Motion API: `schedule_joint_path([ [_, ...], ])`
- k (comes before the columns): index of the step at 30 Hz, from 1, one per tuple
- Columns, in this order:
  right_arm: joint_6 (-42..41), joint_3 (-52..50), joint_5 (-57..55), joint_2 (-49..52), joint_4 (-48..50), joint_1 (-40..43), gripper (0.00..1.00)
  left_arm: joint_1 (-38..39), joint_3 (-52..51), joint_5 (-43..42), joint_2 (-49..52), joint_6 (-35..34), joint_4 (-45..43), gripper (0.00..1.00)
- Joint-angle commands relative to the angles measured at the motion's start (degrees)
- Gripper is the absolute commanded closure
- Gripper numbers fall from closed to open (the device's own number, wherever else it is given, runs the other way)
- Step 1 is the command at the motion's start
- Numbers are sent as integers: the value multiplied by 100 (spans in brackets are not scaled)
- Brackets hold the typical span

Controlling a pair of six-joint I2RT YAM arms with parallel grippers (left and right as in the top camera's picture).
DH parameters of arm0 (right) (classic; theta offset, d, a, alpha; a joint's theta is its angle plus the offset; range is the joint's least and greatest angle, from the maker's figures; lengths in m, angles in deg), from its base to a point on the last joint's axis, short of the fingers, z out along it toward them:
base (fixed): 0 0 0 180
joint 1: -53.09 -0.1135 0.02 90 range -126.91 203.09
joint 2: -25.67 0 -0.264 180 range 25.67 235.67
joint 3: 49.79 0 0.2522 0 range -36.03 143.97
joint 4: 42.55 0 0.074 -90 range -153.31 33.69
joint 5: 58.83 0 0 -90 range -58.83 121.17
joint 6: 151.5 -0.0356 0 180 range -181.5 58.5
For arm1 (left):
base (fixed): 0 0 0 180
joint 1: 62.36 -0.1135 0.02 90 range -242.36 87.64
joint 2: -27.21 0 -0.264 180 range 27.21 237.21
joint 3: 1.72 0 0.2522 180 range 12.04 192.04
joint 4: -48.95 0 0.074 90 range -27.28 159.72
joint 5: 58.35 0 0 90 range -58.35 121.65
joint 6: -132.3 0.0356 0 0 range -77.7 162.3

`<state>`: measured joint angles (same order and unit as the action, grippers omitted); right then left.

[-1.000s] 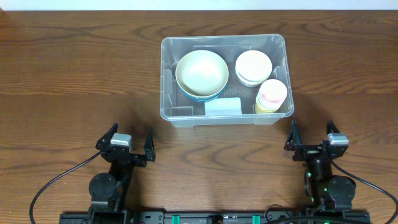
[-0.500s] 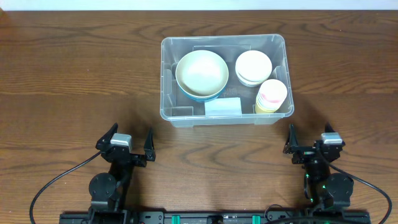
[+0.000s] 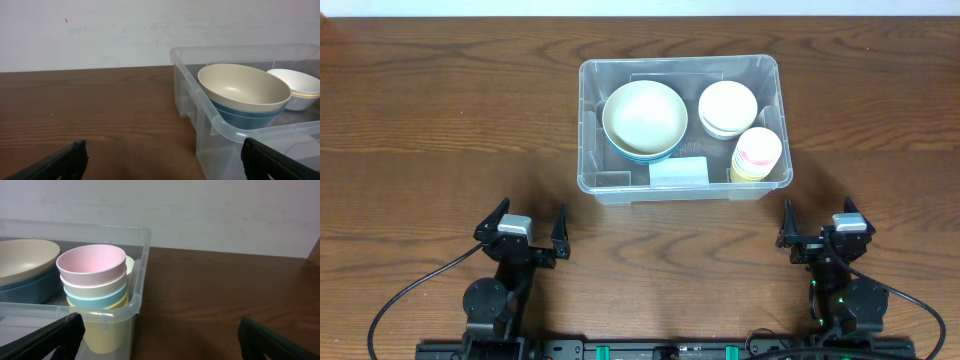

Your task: Pack container

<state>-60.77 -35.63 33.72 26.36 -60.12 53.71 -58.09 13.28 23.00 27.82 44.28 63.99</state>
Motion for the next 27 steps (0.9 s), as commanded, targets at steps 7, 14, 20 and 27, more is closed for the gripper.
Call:
schedule_joint_path([
  [7, 785, -9, -280, -31, -44, 50, 1, -24, -101, -81, -37, 98, 192, 2],
  [14, 1027, -9, -271, -31, -42, 50, 1, -24, -101, -81, -37, 98, 192, 2],
  [20, 1027, -9, -271, -31, -42, 50, 1, -24, -101, -81, -37, 98, 192, 2],
  [27, 1027, -9, -273, -31, -42, 50, 1, -24, -101, -81, -37, 98, 192, 2],
])
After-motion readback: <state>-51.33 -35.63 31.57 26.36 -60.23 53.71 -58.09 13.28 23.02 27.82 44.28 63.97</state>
